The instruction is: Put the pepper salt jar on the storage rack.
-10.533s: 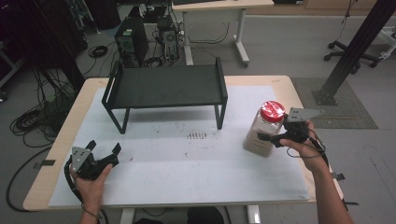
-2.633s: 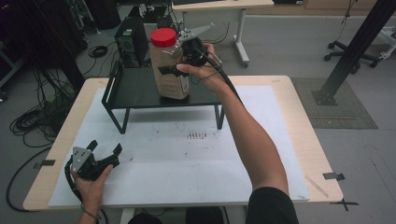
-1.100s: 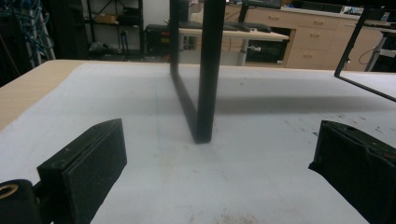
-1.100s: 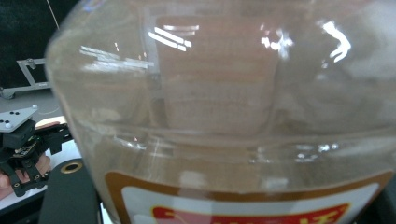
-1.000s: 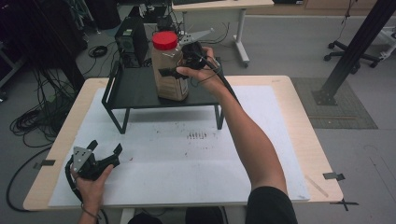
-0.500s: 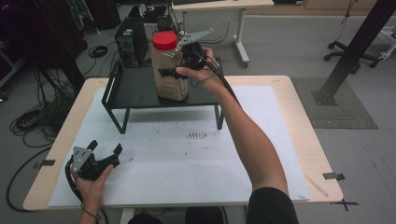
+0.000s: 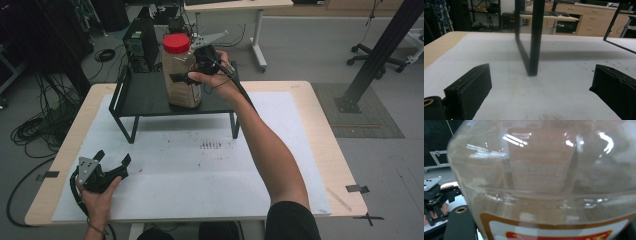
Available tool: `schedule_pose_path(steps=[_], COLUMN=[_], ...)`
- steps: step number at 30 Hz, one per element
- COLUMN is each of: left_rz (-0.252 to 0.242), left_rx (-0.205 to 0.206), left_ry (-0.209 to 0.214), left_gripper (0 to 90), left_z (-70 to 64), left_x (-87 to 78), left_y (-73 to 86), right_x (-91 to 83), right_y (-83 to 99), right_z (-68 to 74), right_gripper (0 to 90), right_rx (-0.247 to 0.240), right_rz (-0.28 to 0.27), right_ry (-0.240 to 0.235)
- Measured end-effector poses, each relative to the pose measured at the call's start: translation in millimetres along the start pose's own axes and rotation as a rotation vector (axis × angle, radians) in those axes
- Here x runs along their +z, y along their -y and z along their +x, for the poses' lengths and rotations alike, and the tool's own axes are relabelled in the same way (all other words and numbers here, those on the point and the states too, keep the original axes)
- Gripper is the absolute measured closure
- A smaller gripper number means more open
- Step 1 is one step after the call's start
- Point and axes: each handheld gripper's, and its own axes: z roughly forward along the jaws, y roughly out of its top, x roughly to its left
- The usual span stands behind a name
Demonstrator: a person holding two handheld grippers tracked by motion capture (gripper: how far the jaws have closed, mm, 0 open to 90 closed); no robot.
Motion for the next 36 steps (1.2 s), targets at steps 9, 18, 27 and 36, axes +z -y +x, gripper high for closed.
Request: schedule_pose_path(steps=[9,18,27,36], left_rz=[0.001,0.0,-0.001,-0.001], left_rx=[0.0,0.0,-0.004,-0.005], left_ry=[-0.002,-0.002,-0.001,0.0], left_gripper=[3.1,3.1,3.1,3.0], left_z=[0.1,0.1,0.3,0.0], left_x=[0.0,-0.1,-0.2,-0.2], left_y=[0.0,0.0,0.0,0.0], right_x=[0.2,-2.4,-12.7,-26.0], right_y=[-0.1,0.8,-1.0,-3.5], right_z=[-0.7,0.0,2.2,6.4], right_gripper=[23.5,15.0,7.2,5.6], right_rx=[0.0,0.012,0.017,0.006], right_rz=[0.002,0.02,0.03,0.057], right_ry=[-0.003,0.024,0.046,0.073])
